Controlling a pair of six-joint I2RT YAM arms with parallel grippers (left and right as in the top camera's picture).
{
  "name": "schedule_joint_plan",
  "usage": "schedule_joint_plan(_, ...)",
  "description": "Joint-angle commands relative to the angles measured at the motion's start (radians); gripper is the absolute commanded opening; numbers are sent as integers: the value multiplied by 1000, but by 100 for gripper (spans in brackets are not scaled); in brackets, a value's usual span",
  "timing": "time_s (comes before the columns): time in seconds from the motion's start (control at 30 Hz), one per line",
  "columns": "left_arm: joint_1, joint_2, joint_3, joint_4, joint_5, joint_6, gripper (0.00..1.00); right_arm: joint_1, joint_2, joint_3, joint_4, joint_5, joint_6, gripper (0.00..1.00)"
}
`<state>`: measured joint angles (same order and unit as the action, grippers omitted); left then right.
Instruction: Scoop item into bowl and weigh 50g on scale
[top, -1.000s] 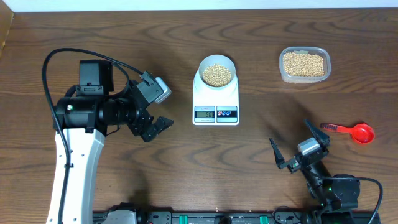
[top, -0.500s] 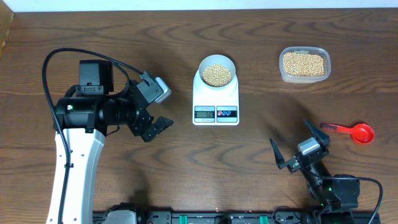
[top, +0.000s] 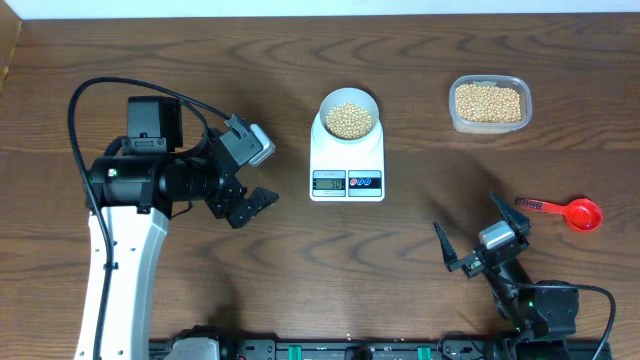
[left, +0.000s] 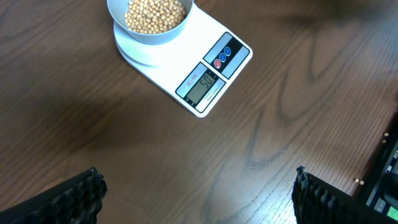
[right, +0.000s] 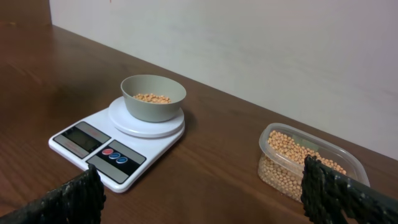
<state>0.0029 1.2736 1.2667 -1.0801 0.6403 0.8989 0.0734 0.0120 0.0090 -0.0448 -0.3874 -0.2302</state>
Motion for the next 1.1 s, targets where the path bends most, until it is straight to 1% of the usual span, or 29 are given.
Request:
schedule_joint_plan(0.0, 3, 6, 19, -4, -5, 17, 98, 5, -5, -3, -3, 11, 12, 99)
schedule_joint_plan(0.33, 3, 8, 8, -9, -14, 17, 98, 5, -5, -3, -3, 11, 12, 99)
schedule_joint_plan(0.47, 3, 5, 7, -41, -151, 17, 98, 5, -5, -3, -3, 11, 12, 99)
schedule_joint_plan(0.57, 3, 2, 7, -41, -212, 17, 98, 5, -5, -3, -3, 11, 12, 99)
schedule_joint_plan(0.63, 3, -2, 7, -41, -303, 17, 98, 5, -5, -3, -3, 11, 12, 99)
schedule_joint_plan(0.7, 3, -8, 6, -41, -341, 17, 98, 5, -5, -3, -3, 11, 12, 99)
schedule_joint_plan(0.87, 3, -57, -3, -42, -336, 6, 98, 5, -5, -3, -3, 11, 12, 99)
schedule_joint_plan(1.0, 2, -143, -32, -40, -191, -6, 98, 5, -5, -3, -3, 11, 12, 99)
schedule_joint_plan(1.03, 2, -196, -61, -39, -132, -6, 98, 5, -5, -3, -3, 11, 12, 99)
schedule_joint_plan(1.07, 2, -229, -82, -39, -109, -6, 98, 5, -5, -3, -3, 11, 12, 99)
